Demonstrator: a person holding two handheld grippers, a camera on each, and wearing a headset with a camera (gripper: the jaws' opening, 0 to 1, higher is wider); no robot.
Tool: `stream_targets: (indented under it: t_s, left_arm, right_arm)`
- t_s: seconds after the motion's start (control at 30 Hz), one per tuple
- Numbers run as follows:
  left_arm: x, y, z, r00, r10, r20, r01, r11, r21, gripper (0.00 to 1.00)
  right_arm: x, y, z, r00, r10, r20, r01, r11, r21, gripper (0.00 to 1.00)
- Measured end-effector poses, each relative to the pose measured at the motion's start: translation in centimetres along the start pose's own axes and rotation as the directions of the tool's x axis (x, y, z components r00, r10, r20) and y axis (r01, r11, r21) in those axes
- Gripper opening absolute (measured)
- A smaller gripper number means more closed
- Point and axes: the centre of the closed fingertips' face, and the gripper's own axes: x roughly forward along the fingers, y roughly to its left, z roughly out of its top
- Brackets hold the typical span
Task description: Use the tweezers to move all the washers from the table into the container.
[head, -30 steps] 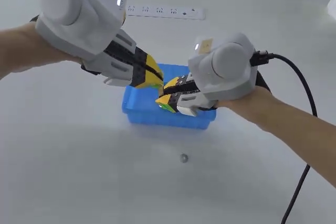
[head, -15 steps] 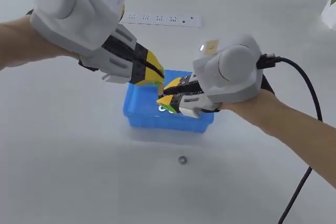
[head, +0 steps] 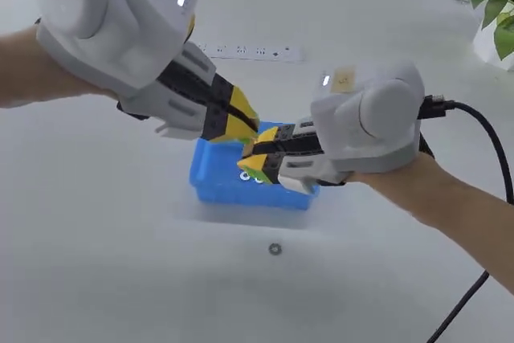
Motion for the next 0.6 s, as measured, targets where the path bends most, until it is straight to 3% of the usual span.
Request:
stream_targets:
  t_s: [0.2, 0.6]
  left_arm:
    - [0.2, -2.0, 1.0, 0.9993, 0.004, 0.036, -0.003, 1.0, -0.027, 0.06]
    - [2.7, -5.5, 0.8, 0.9973, -0.037, 0.064, 0.042, 0.996, -0.084, 0.06]
  right_arm:
    - [-1.3, 1.9, -0.9, 0.9995, 0.01, -0.029, -0.01, 1.0, -0.011, 0.11]
    - [-2.2, 4.8, -4.5, 0.9966, 0.032, -0.076, -0.029, 0.999, 0.039, 0.11]
